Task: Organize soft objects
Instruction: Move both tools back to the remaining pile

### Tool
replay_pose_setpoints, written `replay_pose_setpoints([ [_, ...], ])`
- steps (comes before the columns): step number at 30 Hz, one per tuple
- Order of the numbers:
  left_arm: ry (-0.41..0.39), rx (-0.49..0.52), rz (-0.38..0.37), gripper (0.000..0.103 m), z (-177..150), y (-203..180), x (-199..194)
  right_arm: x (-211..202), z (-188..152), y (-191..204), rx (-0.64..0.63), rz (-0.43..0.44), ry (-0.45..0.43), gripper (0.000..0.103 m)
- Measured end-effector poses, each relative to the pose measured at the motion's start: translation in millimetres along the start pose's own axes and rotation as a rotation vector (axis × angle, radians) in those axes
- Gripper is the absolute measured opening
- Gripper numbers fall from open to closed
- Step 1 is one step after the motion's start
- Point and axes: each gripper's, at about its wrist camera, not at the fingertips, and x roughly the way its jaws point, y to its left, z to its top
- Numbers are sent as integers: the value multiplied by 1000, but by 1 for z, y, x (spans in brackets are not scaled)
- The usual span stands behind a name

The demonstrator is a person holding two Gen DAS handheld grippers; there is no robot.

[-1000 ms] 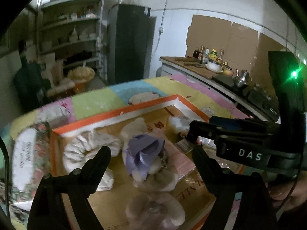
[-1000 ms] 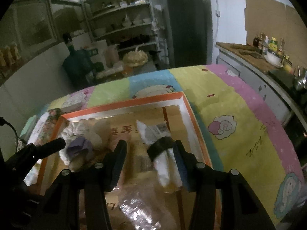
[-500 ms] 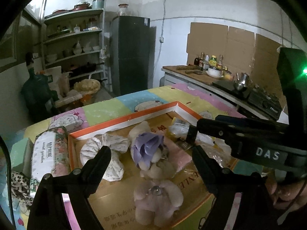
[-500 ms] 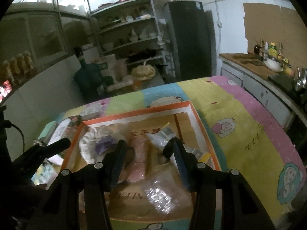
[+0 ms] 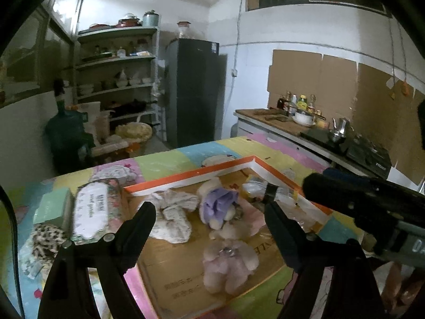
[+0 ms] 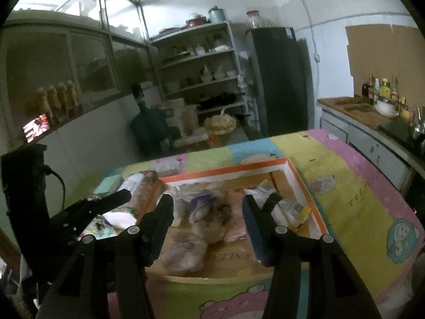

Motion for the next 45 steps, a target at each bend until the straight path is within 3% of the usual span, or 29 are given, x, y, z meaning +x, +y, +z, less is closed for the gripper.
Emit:
replay_pose_setpoints([
  [11, -53, -29, 51, 84, -4, 27, -38, -25, -12, 44, -45, 27, -46, 58],
  [14, -69, -37, 45, 84, -6, 34, -50, -31, -14, 52, -36, 44, -56, 65],
  [24, -128, -79, 42, 84, -16, 68, -96, -44, -25, 84, -18, 104, -76, 72],
  [37, -206, -124, 179, 84, -35, 134, -154, -27, -35, 134, -18, 183, -74, 75],
  [45, -221, -187, 222, 84, -48, 179, -174, -13, -41, 172, -54, 204, -54, 75],
])
